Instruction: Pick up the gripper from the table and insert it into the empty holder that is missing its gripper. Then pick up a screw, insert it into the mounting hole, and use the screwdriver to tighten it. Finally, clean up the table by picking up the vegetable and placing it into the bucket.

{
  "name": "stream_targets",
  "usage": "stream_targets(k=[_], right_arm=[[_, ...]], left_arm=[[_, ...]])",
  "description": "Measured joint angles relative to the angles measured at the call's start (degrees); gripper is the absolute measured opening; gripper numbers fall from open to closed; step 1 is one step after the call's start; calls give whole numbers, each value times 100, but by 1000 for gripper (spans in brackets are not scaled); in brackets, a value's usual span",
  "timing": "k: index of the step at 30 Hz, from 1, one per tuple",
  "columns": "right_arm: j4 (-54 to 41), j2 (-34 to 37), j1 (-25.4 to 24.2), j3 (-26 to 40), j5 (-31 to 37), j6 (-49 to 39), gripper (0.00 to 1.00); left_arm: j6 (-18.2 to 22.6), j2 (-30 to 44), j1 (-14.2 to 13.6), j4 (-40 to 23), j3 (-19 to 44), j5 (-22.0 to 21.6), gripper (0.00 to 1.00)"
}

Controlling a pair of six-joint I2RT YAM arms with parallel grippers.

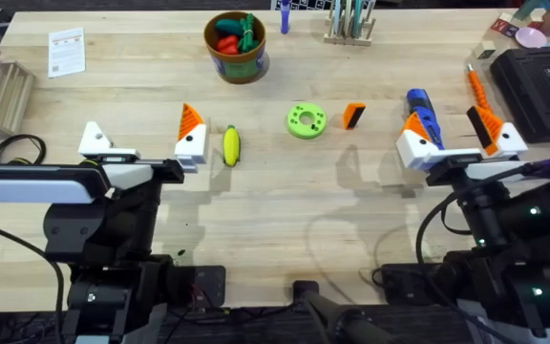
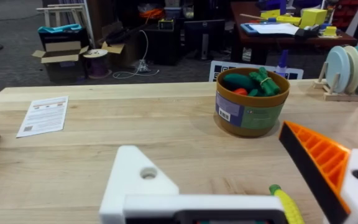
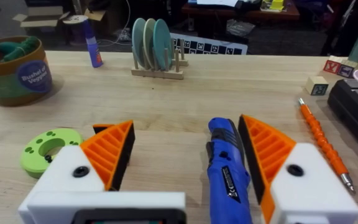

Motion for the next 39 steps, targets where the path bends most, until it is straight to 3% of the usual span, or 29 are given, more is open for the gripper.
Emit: stream_targets(k=[11, 14, 17, 21, 27, 33, 39], right_arm=[[55, 0, 0, 0, 4, 0, 992], [1104, 9, 0, -2, 6, 0, 992], [1468, 9, 0, 66, 0, 1, 992], [736, 9, 0, 648, -9, 88, 992], [-977, 333, 0, 2248, -22, 133, 993], [-2489, 1415, 0, 3602, -22, 140, 992], [-3704, 2765, 0, 4527, -24, 135, 992]], left_arm=[[49, 2, 0, 34, 0, -7, 987], [128, 0, 0, 508, 2, -9, 985], [132, 1, 0, 469, 39, -9, 985], [131, 6, 0, -291, 512, -11, 985], [131, 545, 0, -1718, 2215, -31, 985], [132, 1890, 0, -3356, 3878, -36, 986], [131, 3251, 0, -4570, 4956, -49, 985]])
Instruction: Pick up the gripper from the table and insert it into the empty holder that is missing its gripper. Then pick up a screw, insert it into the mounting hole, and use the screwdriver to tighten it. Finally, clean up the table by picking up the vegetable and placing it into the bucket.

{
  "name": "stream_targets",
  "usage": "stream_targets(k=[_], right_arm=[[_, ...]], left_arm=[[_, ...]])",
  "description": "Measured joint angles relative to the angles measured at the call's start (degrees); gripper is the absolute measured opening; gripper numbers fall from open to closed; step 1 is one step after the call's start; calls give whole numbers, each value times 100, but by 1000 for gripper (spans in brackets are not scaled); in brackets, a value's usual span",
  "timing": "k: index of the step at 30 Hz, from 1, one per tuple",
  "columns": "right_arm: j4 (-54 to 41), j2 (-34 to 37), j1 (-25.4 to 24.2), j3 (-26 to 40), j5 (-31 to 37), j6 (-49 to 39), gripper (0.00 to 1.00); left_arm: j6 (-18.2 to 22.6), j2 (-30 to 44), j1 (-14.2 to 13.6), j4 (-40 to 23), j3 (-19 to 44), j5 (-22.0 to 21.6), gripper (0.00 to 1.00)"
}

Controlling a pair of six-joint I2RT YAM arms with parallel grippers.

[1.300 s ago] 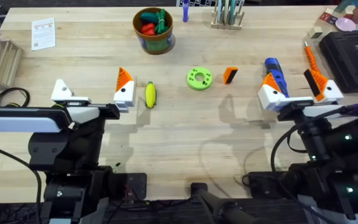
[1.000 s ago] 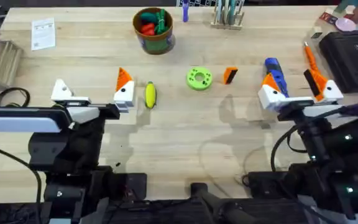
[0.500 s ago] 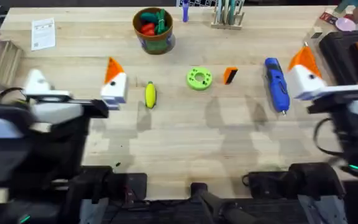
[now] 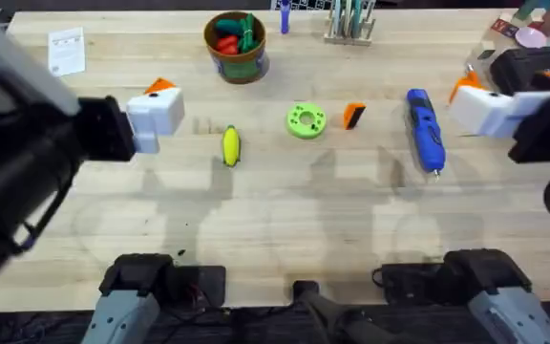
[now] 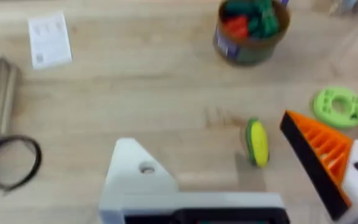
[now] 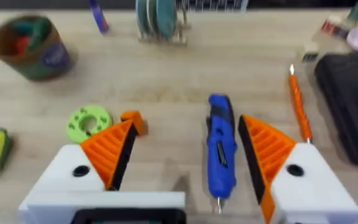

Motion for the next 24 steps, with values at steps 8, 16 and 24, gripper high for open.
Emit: stream_targets(k=[8, 16, 24], right_arm=[[-1256, 1790, 0, 904, 0, -2, 991], [-1540, 2894, 0, 1088, 0, -2, 992], [-1501, 3174, 0, 1095, 0, -2, 991]], left_arm=[[-3, 1390, 0, -884, 752, -2, 985], [-4, 2284, 0, -1030, 913, 3, 985], [-71, 2796, -2, -1178, 913, 171, 985]])
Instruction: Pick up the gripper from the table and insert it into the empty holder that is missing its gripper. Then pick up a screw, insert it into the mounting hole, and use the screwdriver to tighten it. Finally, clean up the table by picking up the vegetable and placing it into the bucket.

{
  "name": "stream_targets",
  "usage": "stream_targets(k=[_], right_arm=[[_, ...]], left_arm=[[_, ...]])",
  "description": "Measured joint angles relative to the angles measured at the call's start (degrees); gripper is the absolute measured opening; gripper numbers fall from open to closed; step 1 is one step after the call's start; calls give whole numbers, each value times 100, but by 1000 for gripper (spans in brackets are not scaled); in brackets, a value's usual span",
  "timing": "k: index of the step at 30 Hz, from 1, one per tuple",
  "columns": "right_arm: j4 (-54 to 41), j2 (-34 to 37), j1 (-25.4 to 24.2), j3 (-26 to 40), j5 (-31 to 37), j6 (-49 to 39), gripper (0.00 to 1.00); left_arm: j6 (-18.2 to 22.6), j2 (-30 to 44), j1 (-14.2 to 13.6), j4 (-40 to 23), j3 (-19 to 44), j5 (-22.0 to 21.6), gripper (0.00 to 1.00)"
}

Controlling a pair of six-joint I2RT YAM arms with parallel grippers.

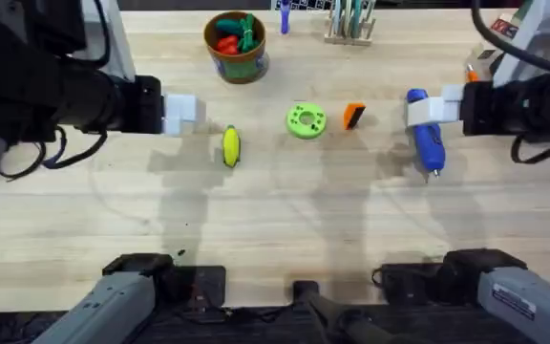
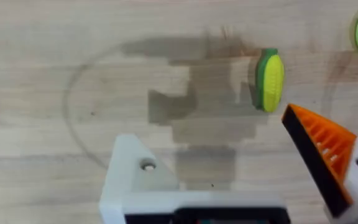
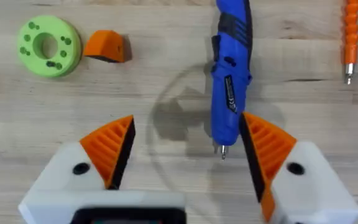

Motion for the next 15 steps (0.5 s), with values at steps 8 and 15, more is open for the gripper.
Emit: stream_targets(k=[8, 15], right_arm=[[7, 34, 0, 0, 0, 0, 993], [17, 33, 0, 11, 0, 0, 993]], left_arm=[[-731, 660, -639, -413, 4, 46, 985], [-1365, 1660, -1522, -113, 7, 50, 985]])
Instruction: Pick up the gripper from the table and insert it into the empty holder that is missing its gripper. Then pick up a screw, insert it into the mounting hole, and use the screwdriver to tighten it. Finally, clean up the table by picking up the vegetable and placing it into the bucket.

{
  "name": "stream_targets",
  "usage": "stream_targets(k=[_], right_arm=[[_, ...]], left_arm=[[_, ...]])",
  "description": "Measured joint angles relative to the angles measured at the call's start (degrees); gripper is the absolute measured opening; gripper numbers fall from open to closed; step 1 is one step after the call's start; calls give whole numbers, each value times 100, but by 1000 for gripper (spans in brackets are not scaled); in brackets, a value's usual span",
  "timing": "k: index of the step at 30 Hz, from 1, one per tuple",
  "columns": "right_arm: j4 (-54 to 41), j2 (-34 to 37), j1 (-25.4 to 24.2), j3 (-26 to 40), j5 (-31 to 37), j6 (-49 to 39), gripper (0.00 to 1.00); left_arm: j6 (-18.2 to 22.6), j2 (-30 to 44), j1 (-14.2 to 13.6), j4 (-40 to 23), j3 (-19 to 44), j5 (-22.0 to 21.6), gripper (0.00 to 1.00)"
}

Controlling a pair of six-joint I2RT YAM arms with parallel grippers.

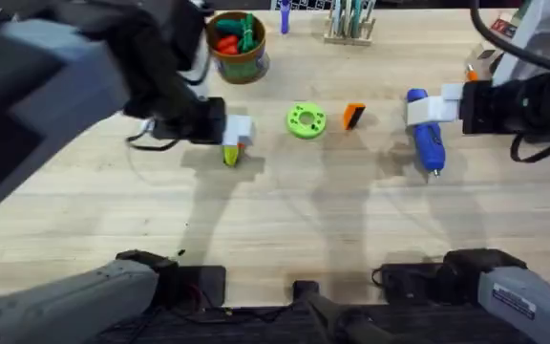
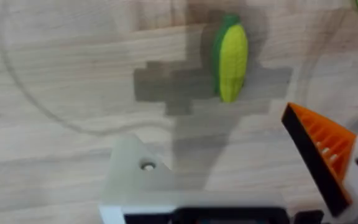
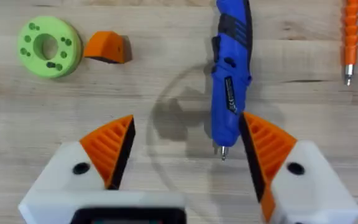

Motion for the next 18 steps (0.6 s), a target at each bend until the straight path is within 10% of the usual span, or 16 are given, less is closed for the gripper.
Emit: stream_targets(k=[18], right_arm=[[0, 1, 0, 9, 0, 0, 992]], left_arm=[[-240, 1766, -167, 1061, 2, -31, 985]])
